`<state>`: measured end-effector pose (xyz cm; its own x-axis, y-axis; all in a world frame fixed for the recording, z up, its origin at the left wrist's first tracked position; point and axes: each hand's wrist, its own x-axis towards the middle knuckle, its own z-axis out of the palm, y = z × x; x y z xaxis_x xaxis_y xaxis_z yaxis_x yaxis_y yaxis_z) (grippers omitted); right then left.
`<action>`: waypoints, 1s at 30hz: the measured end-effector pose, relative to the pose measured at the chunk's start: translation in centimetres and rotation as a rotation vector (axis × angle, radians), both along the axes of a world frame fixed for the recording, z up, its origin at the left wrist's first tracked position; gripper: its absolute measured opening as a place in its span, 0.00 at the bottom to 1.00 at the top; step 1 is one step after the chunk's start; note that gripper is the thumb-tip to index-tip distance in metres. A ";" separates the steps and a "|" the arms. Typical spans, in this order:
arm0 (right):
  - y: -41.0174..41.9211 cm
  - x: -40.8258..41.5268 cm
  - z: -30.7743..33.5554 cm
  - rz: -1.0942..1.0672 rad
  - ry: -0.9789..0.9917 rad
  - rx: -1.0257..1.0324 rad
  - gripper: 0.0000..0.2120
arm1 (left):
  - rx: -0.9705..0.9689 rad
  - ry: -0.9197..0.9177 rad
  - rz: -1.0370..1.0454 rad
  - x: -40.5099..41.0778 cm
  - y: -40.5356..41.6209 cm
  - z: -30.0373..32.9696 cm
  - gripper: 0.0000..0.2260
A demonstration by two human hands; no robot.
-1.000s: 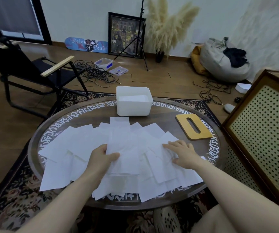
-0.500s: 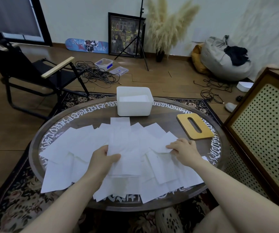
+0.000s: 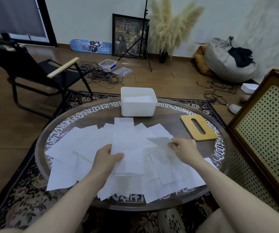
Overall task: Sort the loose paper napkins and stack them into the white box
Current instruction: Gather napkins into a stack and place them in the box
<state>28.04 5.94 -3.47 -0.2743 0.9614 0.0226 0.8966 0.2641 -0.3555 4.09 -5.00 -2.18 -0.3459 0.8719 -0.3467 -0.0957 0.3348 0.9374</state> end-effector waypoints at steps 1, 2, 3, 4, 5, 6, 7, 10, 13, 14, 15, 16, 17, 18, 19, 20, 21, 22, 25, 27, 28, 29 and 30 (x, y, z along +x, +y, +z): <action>-0.1 -0.2 0.3 -0.002 0.028 -0.006 0.17 | 0.003 0.000 0.000 0.0 0.0 0.0 0.09; -0.3 -0.5 0.7 -0.008 0.054 -0.012 0.17 | 0.004 0.002 0.000 0.0 0.0 0.0 0.09; -0.4 -0.6 1.0 -0.014 0.084 -0.018 0.18 | 0.005 0.005 0.001 0.0 0.0 0.0 0.09; -0.5 -0.7 1.2 -0.030 0.123 -0.035 0.18 | 0.005 0.009 0.004 0.0 0.0 0.0 0.09; -0.5 -0.8 1.4 -0.047 0.184 -0.062 0.17 | 0.004 0.013 0.008 0.0 0.0 -0.1 0.09; -0.5 -0.8 1.5 -0.066 0.260 -0.100 0.17 | 0.002 0.016 0.014 0.0 0.1 -0.1 0.09; -0.7 -0.9 1.7 -0.076 0.340 -0.133 0.16 | 0.001 0.018 0.022 0.0 0.1 -0.2 0.09; -1.4 -1.1 2.7 -0.076 0.563 -0.253 0.15 | -0.002 0.030 0.048 -0.2 0.2 -0.4 0.09; -2.1 -1.4 3.9 -0.050 0.748 -0.351 0.07 | -0.002 0.044 0.064 -0.2 0.1 -0.4 0.08; -2.4 -1.6 4.3 -0.041 0.799 -0.387 0.08 | -0.001 0.049 0.065 -0.1 0.1 -0.3 0.08; -2.8 -1.8 4.7 -0.031 0.852 -0.422 0.08 | 0.001 0.054 0.063 -0.1 0.1 -0.3 0.08; -2.9 -2.1 4.8 -0.019 0.893 -0.447 0.07 | 0.002 0.057 0.060 0.0 0.1 -0.2 0.09; -3.1 -2.4 5.0 -0.014 0.922 -0.466 0.07 | 0.002 0.059 0.056 0.1 0.1 -0.1 0.09; -3.2 -2.8 5.0 -0.011 0.940 -0.481 0.06 | 0.000 0.062 0.051 0.2 0.1 0.0 0.09; -3.4 -3.2 5.0 -0.020 0.955 -0.503 0.06 | -0.003 0.066 0.046 0.3 0.1 0.0 0.09; -3.4 -3.5 4.9 -0.035 0.972 -0.528 0.06 | -0.004 0.068 0.042 0.4 0.0 0.1 0.09; -3.6 -4.0 5.0 -0.052 0.993 -0.556 0.06 | -0.003 0.066 0.041 0.4 0.0 0.1 0.09; -3.6 -4.3 4.9 -0.064 1.009 -0.576 0.07 | 0.000 0.060 0.039 0.5 0.0 0.1 0.09; -3.9 -5.5 4.8 -0.087 1.026 -0.599 0.06 | 0.019 0.039 0.036 0.6 0.1 0.3 0.09; -4.0 -6.1 4.7 -0.102 1.018 -0.590 0.05 | 0.023 0.018 0.034 0.6 0.2 0.3 0.09; -4.0 -6.3 4.7 -0.111 1.015 -0.579 0.05 | 0.025 0.007 0.035 0.6 0.2 0.2 0.09; -4.0 -6.5 4.7 -0.124 1.012 -0.567 0.05 | 0.025 -0.001 0.037 0.5 0.2 0.1 0.09; -4.1 -6.6 4.7 -0.137 1.011 -0.551 0.05 | 0.026 -0.008 0.037 0.4 0.2 0.1 0.09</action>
<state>21.42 1.89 1.23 -0.2631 0.9293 -0.2594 0.1467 -0.2272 -0.9627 4.53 -4.82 -2.10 -0.3758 0.8672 -0.3268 -0.1151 0.3062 0.9450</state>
